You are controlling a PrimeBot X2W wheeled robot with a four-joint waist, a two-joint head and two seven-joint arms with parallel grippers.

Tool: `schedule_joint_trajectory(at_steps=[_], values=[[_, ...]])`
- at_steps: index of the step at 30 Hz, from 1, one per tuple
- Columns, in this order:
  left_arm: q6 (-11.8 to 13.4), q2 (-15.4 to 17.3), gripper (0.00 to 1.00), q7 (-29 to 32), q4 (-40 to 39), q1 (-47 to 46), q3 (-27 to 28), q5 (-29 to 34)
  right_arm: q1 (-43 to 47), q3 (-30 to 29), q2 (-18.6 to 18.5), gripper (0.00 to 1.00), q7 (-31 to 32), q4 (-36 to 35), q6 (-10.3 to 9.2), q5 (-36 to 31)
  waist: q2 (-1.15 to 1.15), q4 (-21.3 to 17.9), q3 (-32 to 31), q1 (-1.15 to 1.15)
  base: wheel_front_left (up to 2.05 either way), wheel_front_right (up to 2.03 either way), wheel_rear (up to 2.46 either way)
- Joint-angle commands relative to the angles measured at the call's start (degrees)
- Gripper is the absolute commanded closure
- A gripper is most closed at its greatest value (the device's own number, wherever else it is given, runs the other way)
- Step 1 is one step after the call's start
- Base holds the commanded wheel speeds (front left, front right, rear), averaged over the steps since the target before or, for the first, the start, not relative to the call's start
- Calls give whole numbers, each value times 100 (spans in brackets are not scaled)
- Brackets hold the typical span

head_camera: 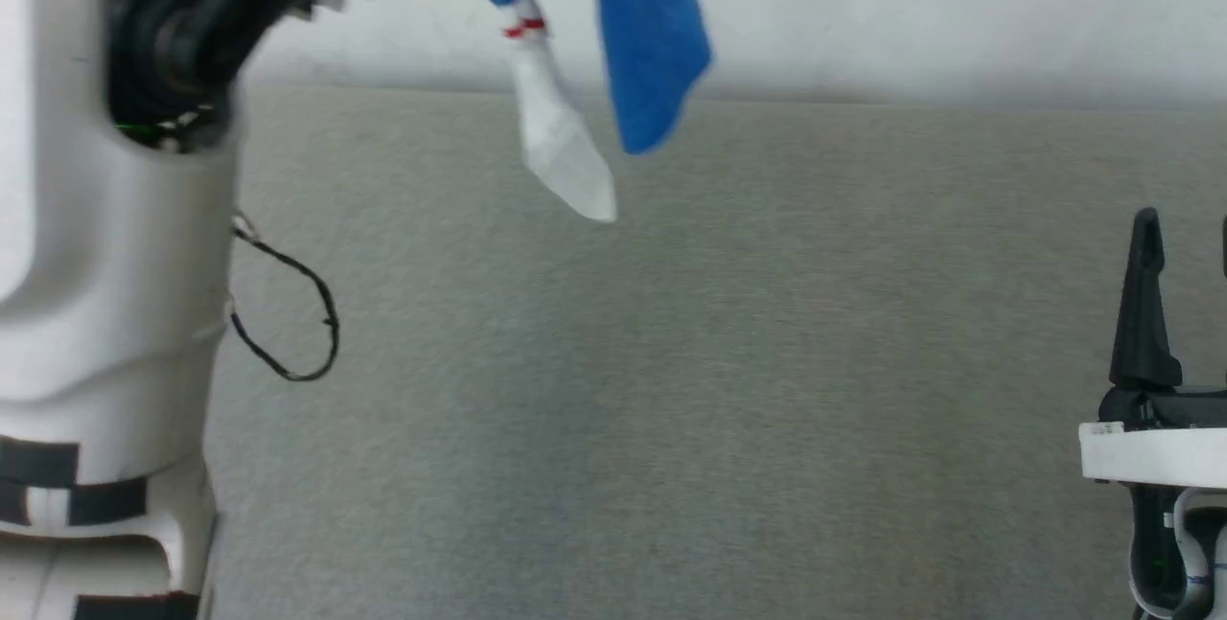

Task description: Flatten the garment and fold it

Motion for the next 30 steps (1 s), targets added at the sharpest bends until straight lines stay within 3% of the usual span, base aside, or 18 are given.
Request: schedule_joint_trajectory(at_steps=[1,11,20,26,30], values=[[51,-64,100,27,-96,69,-56,-14,59,-31,11,0,-28,-32,-10,32,0,-507,-219,0,0,0,0],[261,-616,100,186,-675,589,-658,-46,-30,-224,11,0,-28,-110,-10,54,0,-1254,-24,0,0,0,0],[375,-1124,100,-317,-724,1363,-1164,-93,-124,-151,11,0,-28,-78,-10,141,0,-1576,204,0,0,0,0],[362,-895,100,-1062,-16,2045,-1718,745,-113,-150,11,0,-28,-47,-10,182,0,-1652,226,0,0,0,0],[450,-884,100,-1376,856,2596,-1915,879,-66,-131,11,0,-28,-17,-10,199,0,-1677,221,0,0,0,0]])
